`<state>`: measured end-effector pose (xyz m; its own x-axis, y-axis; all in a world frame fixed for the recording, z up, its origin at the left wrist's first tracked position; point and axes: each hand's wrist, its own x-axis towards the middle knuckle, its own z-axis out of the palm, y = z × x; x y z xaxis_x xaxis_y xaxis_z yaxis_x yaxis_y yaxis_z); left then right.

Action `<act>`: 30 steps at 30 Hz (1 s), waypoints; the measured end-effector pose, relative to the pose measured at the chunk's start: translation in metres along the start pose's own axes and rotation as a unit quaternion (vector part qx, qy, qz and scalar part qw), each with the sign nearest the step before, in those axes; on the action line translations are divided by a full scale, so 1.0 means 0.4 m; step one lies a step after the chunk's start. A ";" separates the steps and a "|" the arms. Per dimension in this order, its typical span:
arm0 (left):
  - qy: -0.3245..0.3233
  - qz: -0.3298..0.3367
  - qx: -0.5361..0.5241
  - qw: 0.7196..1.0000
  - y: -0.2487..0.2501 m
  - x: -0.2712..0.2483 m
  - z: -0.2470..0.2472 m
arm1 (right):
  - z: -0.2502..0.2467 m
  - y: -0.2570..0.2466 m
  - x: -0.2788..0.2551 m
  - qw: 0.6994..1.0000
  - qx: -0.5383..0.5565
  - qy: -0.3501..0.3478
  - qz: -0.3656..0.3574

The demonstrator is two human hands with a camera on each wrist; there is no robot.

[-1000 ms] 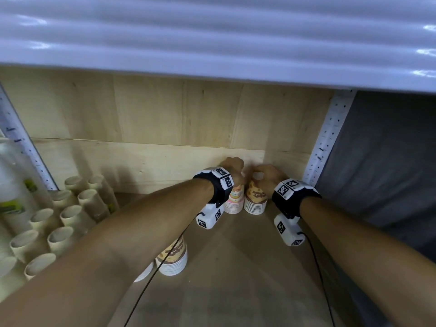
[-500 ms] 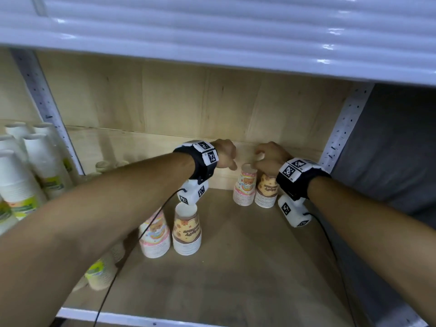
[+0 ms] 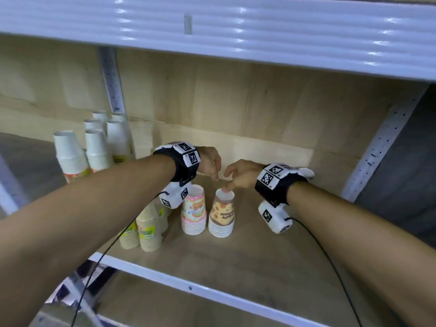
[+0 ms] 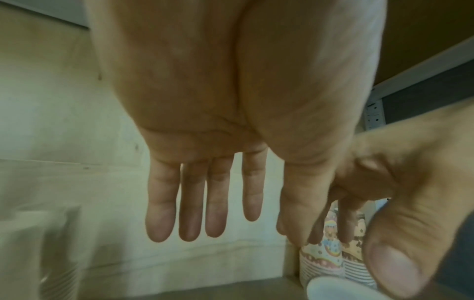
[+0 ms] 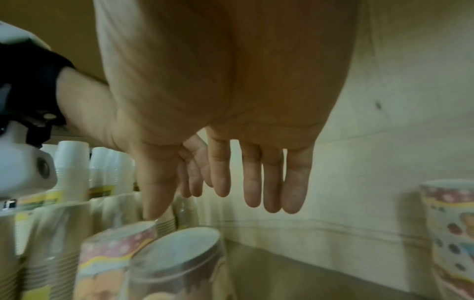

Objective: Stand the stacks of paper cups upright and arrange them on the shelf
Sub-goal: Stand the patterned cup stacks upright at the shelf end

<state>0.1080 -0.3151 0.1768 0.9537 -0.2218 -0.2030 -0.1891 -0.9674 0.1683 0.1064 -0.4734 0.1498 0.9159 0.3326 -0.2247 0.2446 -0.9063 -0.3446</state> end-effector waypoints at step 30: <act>-0.023 0.056 0.014 0.998 0.026 -0.010 0.067 | 0.013 0.022 -0.048 0.999 -0.029 -0.019 -0.003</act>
<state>0.0961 -0.3275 0.1536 0.9150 -0.3327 -0.2283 -0.3004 -0.9394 0.1653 0.0893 -0.4863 0.1465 0.9021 0.3465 -0.2574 0.2689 -0.9176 -0.2929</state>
